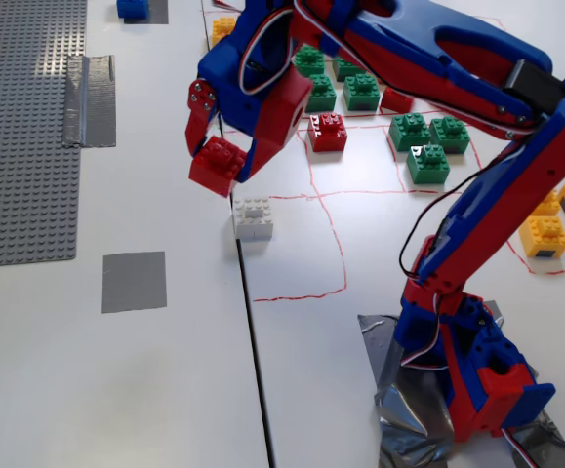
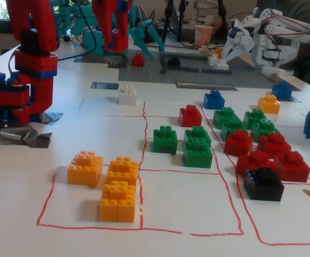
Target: Grab the block and put it in the grey marker
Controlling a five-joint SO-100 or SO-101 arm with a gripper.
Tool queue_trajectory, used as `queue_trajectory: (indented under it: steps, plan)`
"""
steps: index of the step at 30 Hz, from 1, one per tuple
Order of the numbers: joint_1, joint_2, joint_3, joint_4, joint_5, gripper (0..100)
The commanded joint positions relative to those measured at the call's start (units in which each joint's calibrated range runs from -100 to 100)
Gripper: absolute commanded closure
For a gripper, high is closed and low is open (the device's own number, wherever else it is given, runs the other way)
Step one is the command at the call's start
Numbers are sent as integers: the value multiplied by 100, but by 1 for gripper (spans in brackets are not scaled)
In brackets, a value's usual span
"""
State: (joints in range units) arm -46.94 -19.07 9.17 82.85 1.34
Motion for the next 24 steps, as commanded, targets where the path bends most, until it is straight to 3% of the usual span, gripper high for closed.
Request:
queue_trajectory:
  steps: [1,13,24]
  plan:
    - [-242,-379,-91,-151,54,100]
    - [-683,-140,745,-1173,83,100]
    - [-840,892,-127,-1271,-147,100]
